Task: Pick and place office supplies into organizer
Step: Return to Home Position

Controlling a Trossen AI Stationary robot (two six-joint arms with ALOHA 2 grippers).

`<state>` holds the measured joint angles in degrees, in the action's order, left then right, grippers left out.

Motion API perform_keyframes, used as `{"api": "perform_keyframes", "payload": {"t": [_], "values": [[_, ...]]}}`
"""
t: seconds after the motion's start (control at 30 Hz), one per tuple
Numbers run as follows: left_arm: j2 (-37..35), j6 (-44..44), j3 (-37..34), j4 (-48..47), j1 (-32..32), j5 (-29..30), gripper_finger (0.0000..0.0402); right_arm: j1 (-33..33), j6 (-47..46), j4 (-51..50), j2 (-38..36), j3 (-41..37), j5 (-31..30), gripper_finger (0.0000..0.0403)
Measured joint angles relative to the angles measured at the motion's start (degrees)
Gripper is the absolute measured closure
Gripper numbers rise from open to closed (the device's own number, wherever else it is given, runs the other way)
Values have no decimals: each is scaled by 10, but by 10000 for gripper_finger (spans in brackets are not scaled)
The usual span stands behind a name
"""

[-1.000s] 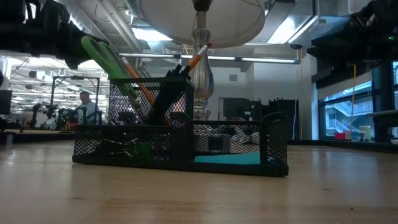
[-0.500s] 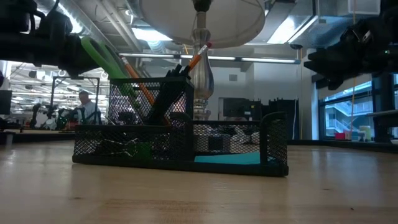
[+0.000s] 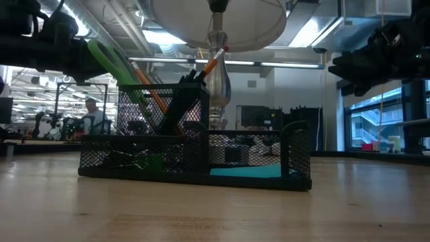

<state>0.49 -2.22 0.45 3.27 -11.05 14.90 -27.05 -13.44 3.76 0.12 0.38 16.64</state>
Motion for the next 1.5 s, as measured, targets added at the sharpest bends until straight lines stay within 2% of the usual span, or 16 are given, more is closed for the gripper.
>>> {"api": "perform_keyframes", "payload": {"t": [1.5], "values": [[0,0,0,0,0,0,270,18,1,1,0,0,0,276]]}}
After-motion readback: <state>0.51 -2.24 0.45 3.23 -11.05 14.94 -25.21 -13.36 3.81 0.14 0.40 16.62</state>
